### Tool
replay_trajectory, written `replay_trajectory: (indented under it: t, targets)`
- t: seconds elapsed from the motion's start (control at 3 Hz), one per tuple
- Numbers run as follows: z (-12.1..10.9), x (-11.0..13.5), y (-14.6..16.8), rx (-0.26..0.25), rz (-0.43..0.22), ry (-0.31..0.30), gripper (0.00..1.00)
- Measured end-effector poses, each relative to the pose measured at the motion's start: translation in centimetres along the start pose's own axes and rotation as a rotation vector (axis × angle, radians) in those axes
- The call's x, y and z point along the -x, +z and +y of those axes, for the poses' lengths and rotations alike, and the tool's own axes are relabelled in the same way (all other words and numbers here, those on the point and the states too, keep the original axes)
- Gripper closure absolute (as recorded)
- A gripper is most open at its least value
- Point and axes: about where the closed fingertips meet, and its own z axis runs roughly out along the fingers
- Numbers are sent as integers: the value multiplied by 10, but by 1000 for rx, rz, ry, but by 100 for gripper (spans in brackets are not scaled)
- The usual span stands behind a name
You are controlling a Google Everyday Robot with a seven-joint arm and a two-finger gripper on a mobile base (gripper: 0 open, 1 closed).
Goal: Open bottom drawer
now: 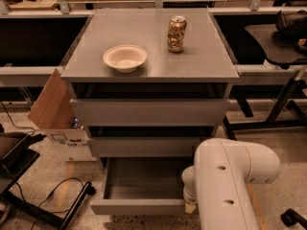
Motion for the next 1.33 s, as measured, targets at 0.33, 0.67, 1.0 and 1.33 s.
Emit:
replay_trajectory:
  t: [0.33, 0.67, 1.0, 1.33]
  targets:
    - [23, -5, -11, 14, 16, 19, 96]
    - [28, -7, -12, 17, 20, 23, 100]
    - [45, -10, -18, 27, 27, 44, 100]
    - [46, -10, -18, 28, 28, 46, 100]
